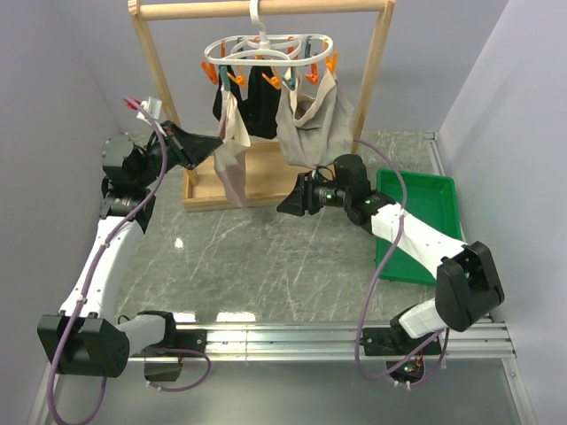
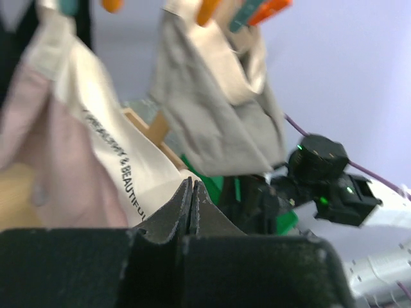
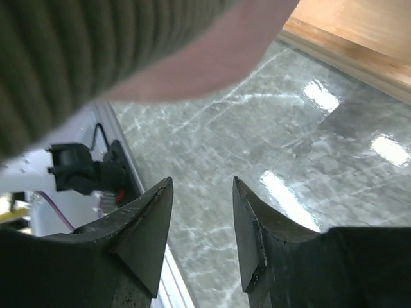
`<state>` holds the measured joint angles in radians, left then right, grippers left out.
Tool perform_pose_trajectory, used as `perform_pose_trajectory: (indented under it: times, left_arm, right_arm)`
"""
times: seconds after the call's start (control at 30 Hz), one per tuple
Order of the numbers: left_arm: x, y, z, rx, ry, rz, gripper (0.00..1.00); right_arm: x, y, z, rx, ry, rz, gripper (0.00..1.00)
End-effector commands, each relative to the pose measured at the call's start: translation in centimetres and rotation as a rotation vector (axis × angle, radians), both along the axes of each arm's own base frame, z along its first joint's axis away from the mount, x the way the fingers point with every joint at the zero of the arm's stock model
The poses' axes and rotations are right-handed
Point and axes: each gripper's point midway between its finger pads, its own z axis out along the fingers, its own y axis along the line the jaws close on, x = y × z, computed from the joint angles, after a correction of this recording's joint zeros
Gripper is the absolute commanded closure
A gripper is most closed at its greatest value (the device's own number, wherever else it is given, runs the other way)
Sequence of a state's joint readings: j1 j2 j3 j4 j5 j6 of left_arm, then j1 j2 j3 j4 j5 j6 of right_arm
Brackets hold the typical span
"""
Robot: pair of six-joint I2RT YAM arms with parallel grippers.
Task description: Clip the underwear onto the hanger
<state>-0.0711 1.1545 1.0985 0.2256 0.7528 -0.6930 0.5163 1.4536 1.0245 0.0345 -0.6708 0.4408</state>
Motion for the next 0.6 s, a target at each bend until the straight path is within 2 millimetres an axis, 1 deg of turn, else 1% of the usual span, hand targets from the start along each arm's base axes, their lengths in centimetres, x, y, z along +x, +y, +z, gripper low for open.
perform_pose_trajectory:
  times: [0.0,0.03,0.1,0.13,0.17,0.2,0.23,0.27,0.3,0.33,0.37,0.43,0.5,0.53,0.57]
  left_arm:
    - [1.3,1.8,-0.4,0.001,0.004,0.116,1.0]
    - [1.5,1.9,-0.8,0.004,0.014,0.12,1.0]
    - [2.4,1.9,-1.7,0.006,0.052,0.126,1.0]
    - [2.3,1.6,-1.4,0.0,0.038,0.098,1.0]
    - [2.3,1.5,-1.2,-0.002,0.029,0.09,1.0]
    - [2.4,1.3,-1.1,-0.008,0.028,0.082,1.0]
    - [2.4,1.2,-1.0,-0.015,0.029,0.067,1.0]
    - [2.5,1.1,-1.0,-0.014,0.032,0.064,1.0]
    - [2.5,1.1,-0.8,-0.012,0.03,0.062,1.0]
    - [2.6,1.1,-0.9,-0.005,0.026,0.061,1.0]
    - [2.5,1.1,-0.7,-0.004,0.022,0.058,1.0]
    - [2.5,1.0,-0.5,0.002,0.013,0.056,1.0]
    - [2.4,1.0,-0.5,0.009,0.011,0.056,1.0]
    - [2.4,1.1,-0.4,0.01,0.009,0.057,1.0]
    - [2.3,1.1,-0.4,0.012,0.008,0.055,1.0]
  right_arm:
    - [-0.2,-1.1,-0.6,-0.053,-0.086,0.016,0.51]
    - [-0.3,-1.4,-1.2,-0.074,-0.075,0.006,0.49]
    - [-0.2,-1.7,-1.5,-0.055,-0.039,0.01,0.4]
    - [-0.2,-1.7,-1.1,-0.026,-0.005,0.03,0.26]
    - [0.3,-1.6,-1.6,-0.031,0.027,0.025,0.22]
    - [0.6,-1.5,-1.5,-0.027,0.043,0.019,0.2]
    - [1.3,-1.3,-0.6,0.001,0.044,0.009,0.17]
    - [1.1,-0.8,-0.8,0.016,0.078,0.042,0.16]
    - [1.7,-0.6,-0.6,0.018,0.077,0.039,0.13]
    - [2.5,-0.3,0.1,-0.012,0.088,0.029,0.12]
    - [3.1,-0.1,-1.1,-0.041,0.115,0.027,0.12]
    - [4.4,-0.1,-1.8,-0.082,0.131,-0.005,0.12]
    - [5.0,-0.3,-2.7,-0.109,0.169,-0.015,0.11]
    - [5.3,-0.2,-4.3,-0.126,0.219,-0.017,0.11]
    - [5.4,-0.2,-4.9,-0.122,0.249,-0.009,0.11]
